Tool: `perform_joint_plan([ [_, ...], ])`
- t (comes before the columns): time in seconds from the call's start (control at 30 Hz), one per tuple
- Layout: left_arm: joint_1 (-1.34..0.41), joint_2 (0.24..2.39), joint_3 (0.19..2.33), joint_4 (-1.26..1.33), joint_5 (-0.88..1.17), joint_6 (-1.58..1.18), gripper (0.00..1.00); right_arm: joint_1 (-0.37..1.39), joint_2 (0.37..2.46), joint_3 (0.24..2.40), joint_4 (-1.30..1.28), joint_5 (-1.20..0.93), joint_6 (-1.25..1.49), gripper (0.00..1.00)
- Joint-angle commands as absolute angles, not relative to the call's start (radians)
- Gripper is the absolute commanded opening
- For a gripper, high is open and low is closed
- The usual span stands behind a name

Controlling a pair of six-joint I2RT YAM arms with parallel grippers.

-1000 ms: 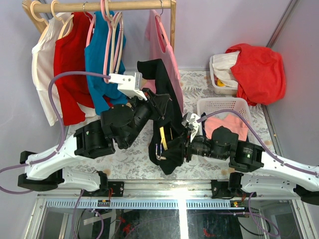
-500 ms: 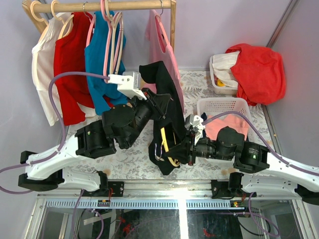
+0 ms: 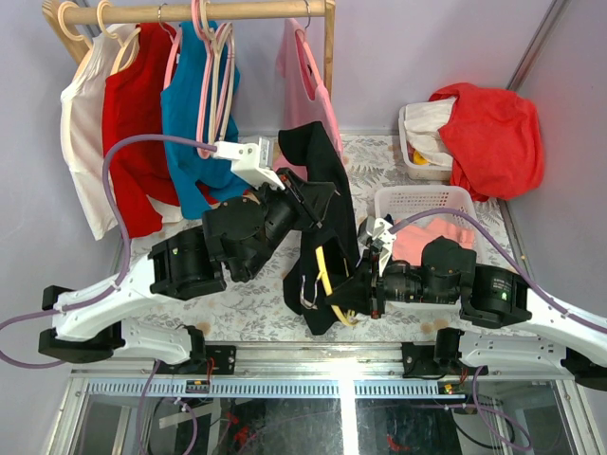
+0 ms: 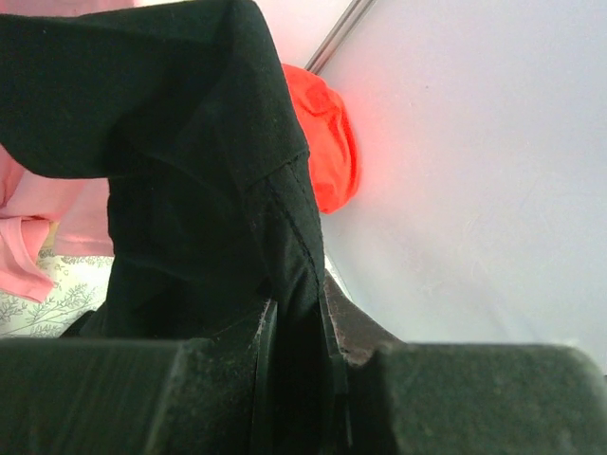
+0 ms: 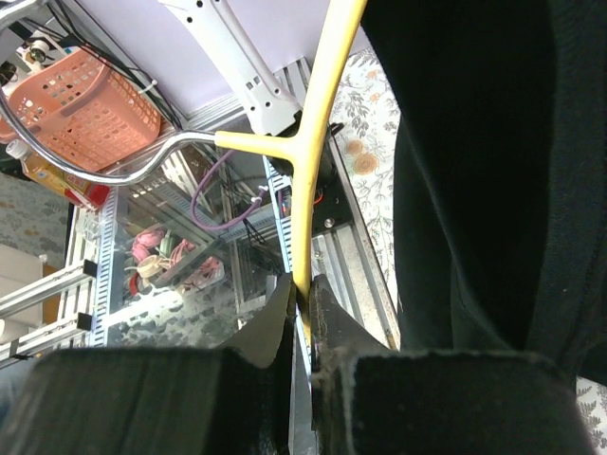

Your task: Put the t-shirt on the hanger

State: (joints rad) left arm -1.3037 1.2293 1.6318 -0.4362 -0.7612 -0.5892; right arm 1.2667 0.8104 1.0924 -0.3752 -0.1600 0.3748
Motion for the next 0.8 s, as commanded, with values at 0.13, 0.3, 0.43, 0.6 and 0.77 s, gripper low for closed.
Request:
perform_joint_plan([
  [0.13,-1.381,1.214,1.605,-0.5,-0.778,-0.574,0.14,1.258,0.788,1.21,-0.325,-0.1,0.437,0.0],
  [0.3,-1.434,1.227,1.619,-0.531,-0.805,-0.576,0.24,1.258,0.787,1.238,-0.337,-0.096,0.437,0.0],
  [0.43,-1.475,1.232,1.61,-0.55,-0.822,-0.593,0.31,1.258,0.794,1.263,-0.347,-0.099,0.44,0.0],
  [0.6,-1.5,1.224,1.596,-0.558,-0.841,-0.597,0.32,1.259,0.801,1.276,-0.359,-0.09,0.431,0.0],
  [0.77,-1.502,1.234,1.614,-0.56,-0.845,-0.573,0.29,1.258,0.793,1.261,-0.356,-0.084,0.431,0.0],
])
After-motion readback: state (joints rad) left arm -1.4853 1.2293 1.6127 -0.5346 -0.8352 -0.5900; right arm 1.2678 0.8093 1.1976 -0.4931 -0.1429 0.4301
